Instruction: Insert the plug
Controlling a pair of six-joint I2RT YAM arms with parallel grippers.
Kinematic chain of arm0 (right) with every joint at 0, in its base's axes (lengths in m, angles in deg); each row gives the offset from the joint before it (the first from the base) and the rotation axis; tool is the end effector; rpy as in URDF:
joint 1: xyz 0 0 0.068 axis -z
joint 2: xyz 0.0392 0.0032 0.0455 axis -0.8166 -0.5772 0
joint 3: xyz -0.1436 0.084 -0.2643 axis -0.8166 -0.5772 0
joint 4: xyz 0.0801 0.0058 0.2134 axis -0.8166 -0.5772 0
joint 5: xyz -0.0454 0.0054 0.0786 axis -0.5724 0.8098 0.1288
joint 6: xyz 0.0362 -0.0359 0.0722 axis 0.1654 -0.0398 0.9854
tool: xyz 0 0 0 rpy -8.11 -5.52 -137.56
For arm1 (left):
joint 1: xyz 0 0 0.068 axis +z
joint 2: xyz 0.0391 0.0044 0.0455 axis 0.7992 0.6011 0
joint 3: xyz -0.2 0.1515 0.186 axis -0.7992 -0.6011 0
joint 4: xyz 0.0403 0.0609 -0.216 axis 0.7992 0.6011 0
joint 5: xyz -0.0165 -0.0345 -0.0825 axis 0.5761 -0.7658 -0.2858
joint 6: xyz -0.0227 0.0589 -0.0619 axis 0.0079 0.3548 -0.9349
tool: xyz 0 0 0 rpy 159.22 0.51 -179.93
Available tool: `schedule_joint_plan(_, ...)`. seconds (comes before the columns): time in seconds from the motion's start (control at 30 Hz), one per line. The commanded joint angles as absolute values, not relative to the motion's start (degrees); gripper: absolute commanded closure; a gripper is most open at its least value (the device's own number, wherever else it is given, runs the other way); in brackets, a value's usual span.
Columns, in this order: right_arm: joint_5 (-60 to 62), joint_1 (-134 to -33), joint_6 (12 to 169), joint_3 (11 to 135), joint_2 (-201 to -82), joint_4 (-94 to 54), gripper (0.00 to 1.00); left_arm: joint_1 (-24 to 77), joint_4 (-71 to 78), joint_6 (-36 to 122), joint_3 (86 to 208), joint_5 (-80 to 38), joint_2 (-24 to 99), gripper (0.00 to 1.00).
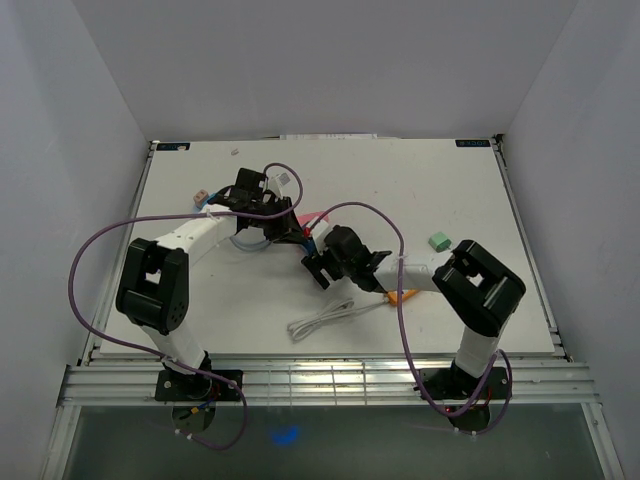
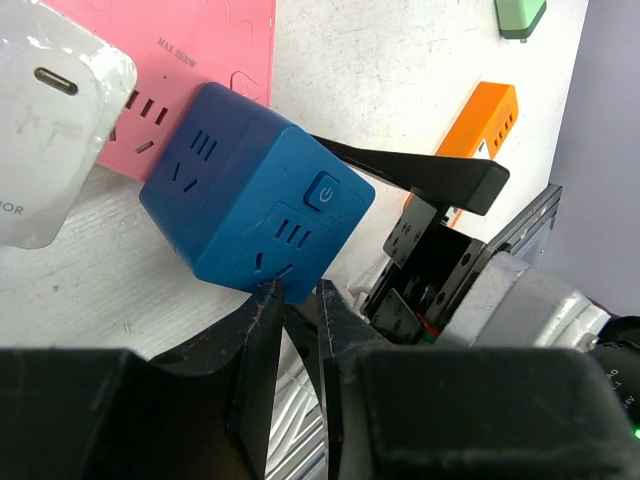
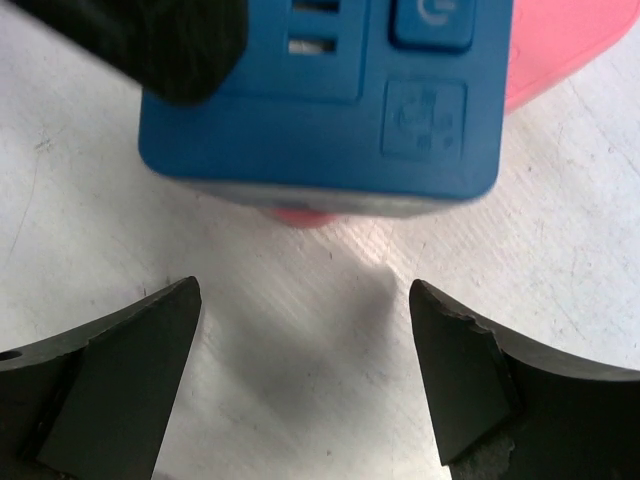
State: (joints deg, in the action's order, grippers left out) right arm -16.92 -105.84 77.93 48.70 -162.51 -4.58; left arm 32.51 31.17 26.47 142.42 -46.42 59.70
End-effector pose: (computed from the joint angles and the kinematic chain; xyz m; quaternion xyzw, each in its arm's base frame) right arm 0.2538 0.2915 0.1985 -0.3849 0.7996 0.1001 0.4500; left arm 0.3123 -0.1636 0.2498 0.0227 0.9167 -0.3712 0.1462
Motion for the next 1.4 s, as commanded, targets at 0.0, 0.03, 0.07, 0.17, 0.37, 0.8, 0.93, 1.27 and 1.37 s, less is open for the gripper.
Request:
schedule_joint_plan(0.0,-16.72,-105.81,78.96,46.88,-158.11,-4.51,0.1,32.83,33.02,28.17,144.02,-45.03,60.64,0.68)
schedule_joint_plan(0.03,-16.81,-105.72,79.05,46.52,-157.32,-4.42,0.1,32.92,33.29,28.35,144.28,-45.11,61.16,0.68)
schedule_joint_plan(0.07,-16.98,-105.72,79.05,46.17,-156.79,-4.42,0.1,33.18,33.47,28.52,144.46,-45.11,61.34,0.68)
schedule_joint_plan(0.17,-17.6,-105.37,79.31,44.77,-153.97,-4.42,0.11,33.36,33.73,29.05,144.37,-44.59,61.61,0.68)
schedule_joint_plan(0.37,-14.71,-101.6,83.0,42.39,-148.17,-4.77,0.36,35.03,35.04,30.54,146.04,-43.44,63.71,0.68)
schedule_joint_plan(0.8,-27.66,-90.25,105.56,40.99,-135.26,-27.17,0.35,35.56,44.2,34.24,160.02,-39.31,70.66,0.67)
schedule_joint_plan(0.93,-36.57,-89.64,115.06,40.72,-129.99,-35.95,0.08,35.56,38.84,35.02,155.19,-42.12,65.84,0.63)
schedule_joint_plan(1.27,-40.45,-78.49,116.7,42.29,-125.91,-41.33,0.1,35.56,26.45,35.38,144.38,-45.73,50.63,0.32)
schedule_joint_plan(1.37,-37.66,-74.11,112.11,45.37,-129.95,-41.42,0.1,35.56,24.33,35.29,142.27,-44.24,46.5,0.25)
